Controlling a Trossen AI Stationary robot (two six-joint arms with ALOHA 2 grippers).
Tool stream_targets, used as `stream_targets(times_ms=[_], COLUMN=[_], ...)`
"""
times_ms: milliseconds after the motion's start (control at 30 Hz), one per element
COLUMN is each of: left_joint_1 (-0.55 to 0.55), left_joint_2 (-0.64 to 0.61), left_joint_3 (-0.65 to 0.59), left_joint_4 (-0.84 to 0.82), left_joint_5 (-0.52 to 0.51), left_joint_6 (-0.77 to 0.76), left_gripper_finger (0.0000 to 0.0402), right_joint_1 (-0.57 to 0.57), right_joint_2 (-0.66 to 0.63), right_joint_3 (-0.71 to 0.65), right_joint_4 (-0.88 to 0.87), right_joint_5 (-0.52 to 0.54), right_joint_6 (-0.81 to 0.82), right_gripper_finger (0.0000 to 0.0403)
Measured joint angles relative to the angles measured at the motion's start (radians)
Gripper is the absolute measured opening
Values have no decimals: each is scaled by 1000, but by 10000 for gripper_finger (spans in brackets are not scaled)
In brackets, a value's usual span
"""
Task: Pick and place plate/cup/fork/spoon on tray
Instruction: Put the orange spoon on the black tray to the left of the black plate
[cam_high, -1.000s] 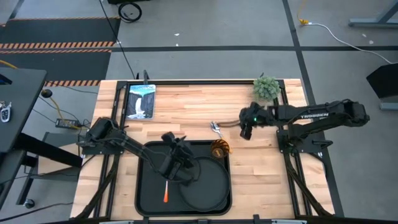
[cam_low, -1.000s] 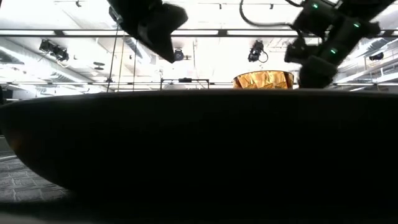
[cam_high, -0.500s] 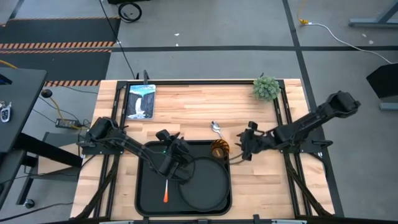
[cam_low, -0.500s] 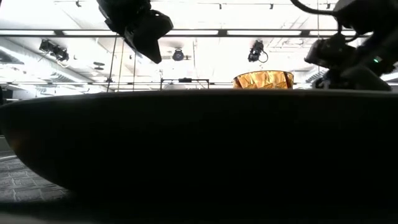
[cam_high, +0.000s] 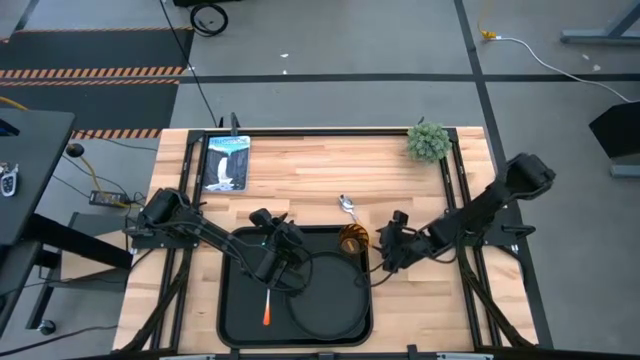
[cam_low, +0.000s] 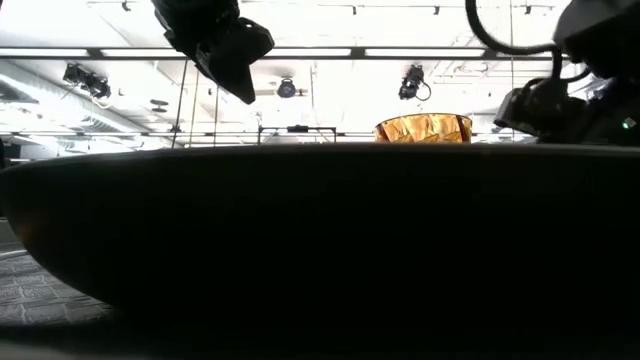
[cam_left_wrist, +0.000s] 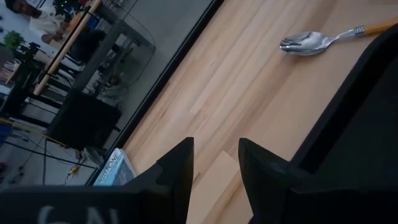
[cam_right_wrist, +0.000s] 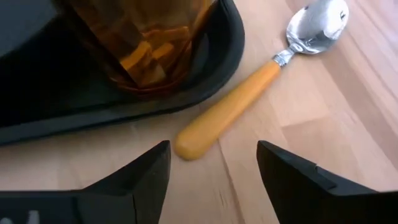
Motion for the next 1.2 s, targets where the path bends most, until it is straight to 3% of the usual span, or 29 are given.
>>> stream_targets(times_ms=[600,867,1000,1200], left_joint_1=[0,0,0,0], left_joint_2=[0,0,0,0], left_joint_3=[0,0,0,0], left_joint_4=[7,7,8,7], left_joint_5=[22,46,55,57], left_joint_6=[-7,-7,-6,-6], left_gripper_finger=[135,135,135,135], right_joint_1=[51,20,-3,-77], right_joint_2=[143,128,111,57], right_joint_3=[0,0,0,-4], right_joint_4=[152,83,47,12], right_joint_5=[141,224,214,106], right_joint_6=[33,45,58,55], right_gripper_finger=[252,252,252,242])
